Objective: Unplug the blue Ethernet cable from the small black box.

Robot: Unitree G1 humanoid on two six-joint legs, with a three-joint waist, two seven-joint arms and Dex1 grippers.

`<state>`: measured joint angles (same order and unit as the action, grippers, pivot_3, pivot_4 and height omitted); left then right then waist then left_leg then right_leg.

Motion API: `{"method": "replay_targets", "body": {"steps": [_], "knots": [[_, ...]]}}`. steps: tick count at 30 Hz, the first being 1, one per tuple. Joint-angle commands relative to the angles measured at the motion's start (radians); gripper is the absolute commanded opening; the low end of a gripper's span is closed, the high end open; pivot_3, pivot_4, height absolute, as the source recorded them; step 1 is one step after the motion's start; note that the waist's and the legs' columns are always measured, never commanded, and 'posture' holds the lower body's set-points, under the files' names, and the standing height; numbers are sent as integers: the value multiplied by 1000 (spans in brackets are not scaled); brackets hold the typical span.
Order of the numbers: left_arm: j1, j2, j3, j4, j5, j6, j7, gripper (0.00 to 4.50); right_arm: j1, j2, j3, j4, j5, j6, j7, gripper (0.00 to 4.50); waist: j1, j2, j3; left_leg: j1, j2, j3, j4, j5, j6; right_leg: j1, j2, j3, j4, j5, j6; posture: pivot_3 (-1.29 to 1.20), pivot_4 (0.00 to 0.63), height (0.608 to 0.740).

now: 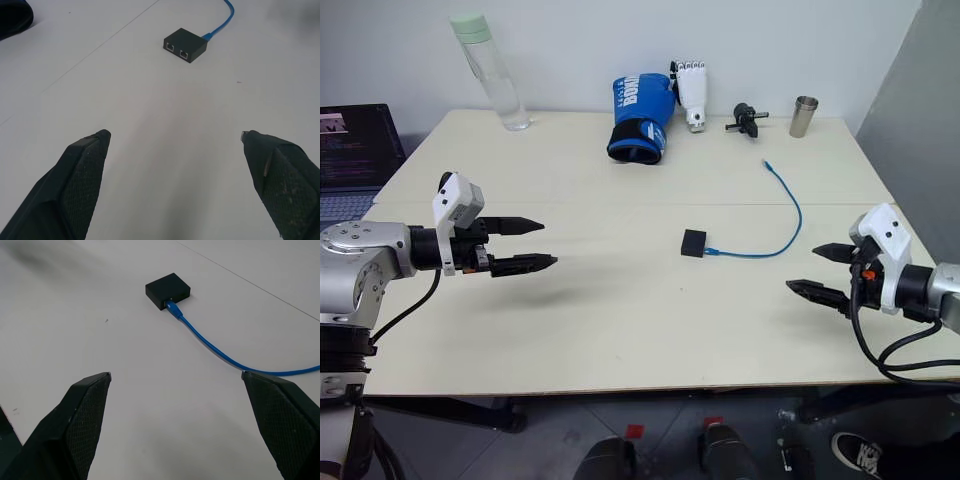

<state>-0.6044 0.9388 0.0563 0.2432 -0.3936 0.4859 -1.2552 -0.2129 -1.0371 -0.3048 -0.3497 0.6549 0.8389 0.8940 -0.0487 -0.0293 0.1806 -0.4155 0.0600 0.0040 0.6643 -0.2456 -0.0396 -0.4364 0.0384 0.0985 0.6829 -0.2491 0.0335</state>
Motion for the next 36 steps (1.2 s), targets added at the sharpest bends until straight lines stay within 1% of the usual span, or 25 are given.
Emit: {"method": "replay_targets", "body": {"steps": [1, 13, 23, 28, 32, 36], "knots": [[-33, 6, 29, 12, -4, -12, -2, 4500, -29, -18, -22, -5, -4, -12, 2, 4433, 0, 0, 0, 0, 0, 0, 0, 0, 0, 0, 0, 0, 0, 0, 0, 0, 150, 740], [-41, -5, 22, 17, -1, -29, -2, 4500, -34, -13, -12, 4, -16, -14, -1, 4433, 0, 0, 0, 0, 0, 0, 0, 0, 0, 0, 0, 0, 0, 0, 0, 0, 150, 740], [-38, -15, 19, -6, -9, -23, -8, 4500, -57, 5, 24, 16, -31, -26, -12, 4433, 0, 0, 0, 0, 0, 0, 0, 0, 0, 0, 0, 0, 1, 0, 0, 0, 150, 740], [-24, -42, 4, -51, -17, -14, -11, 4500, -105, 39, 108, 51, -79, -80, -1, 4433, 0, 0, 0, 0, 0, 0, 1, 0, 0, 0, 0, 0, 1, 0, 0, 0, 150, 740], [-11, -99, -31, -132, -11, -25, 8, 4500, -234, 146, 280, 188, -180, -182, 18, 4433, -5, 0, 0, 0, 0, 1, 1, 0, 0, 0, 0, 1, 1, 0, 0, 0, 150, 740], [-9, -156, -35, -206, -30, 2, 43, 4500, -347, 247, 401, 370, -291, -294, 49, 4433, -6, 0, 0, 0, 0, 0, 3, 0, 0, -1, 1, 1, 4, 1, -1, 0, 150, 740]]}}
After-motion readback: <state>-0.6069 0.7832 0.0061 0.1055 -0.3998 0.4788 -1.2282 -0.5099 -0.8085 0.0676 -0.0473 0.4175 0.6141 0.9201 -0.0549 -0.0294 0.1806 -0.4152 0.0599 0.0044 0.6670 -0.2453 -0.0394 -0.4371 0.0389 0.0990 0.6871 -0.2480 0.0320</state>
